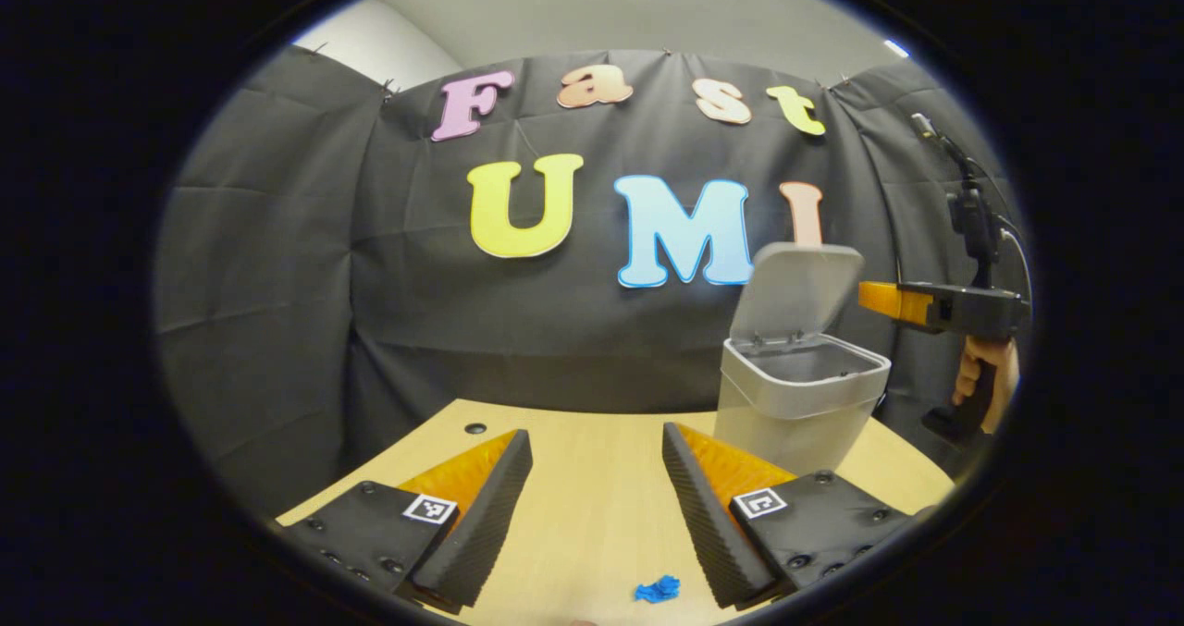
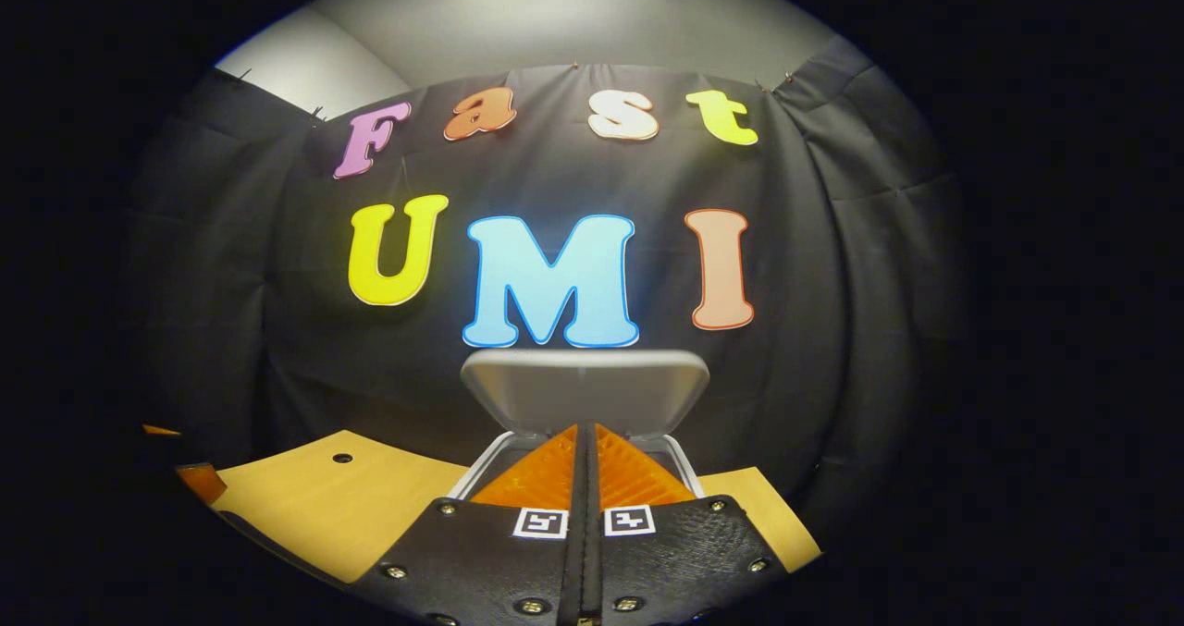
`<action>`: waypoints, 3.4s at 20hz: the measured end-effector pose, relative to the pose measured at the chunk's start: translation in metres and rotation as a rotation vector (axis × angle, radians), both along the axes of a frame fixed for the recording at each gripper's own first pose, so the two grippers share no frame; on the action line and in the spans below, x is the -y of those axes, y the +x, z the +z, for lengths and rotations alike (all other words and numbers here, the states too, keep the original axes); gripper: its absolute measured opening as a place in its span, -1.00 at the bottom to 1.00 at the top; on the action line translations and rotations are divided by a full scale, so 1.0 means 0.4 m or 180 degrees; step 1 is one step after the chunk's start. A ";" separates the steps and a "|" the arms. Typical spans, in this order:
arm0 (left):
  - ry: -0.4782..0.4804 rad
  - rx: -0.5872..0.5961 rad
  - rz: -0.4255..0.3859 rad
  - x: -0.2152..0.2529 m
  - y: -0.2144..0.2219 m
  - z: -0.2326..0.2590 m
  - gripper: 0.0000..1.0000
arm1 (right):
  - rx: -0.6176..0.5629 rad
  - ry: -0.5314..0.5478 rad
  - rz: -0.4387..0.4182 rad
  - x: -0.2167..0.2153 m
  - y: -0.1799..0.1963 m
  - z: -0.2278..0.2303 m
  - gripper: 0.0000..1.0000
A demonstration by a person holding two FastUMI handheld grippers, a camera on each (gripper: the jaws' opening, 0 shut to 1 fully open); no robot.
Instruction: Press the lid of the desktop garbage bin to open it, pick up the crumpled paper on the desktop and throw it into the bin, then pick up the pop can on the desktop and drop it into the bin, and finally close the garbage bin lid.
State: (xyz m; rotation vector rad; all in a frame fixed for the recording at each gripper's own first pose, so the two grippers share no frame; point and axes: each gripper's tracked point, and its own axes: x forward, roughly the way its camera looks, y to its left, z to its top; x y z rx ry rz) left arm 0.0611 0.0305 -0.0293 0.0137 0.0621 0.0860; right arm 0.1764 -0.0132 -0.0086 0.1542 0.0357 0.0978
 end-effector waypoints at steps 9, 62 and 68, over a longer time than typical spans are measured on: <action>0.0003 -0.0376 -0.0235 0.039 0.008 -0.164 0.90 | 0.0021 -0.0098 0.0002 -0.009 -0.116 0.005 -1.00; 0.0089 -0.1978 -0.0642 0.163 0.066 -0.827 -0.47 | -0.0591 -0.0066 -0.0644 0.133 -0.400 -0.163 0.94; 0.0008 -0.1529 -0.0759 0.185 0.127 -0.632 -0.47 | -0.0587 -0.0014 -0.0522 0.119 -0.378 -0.198 0.94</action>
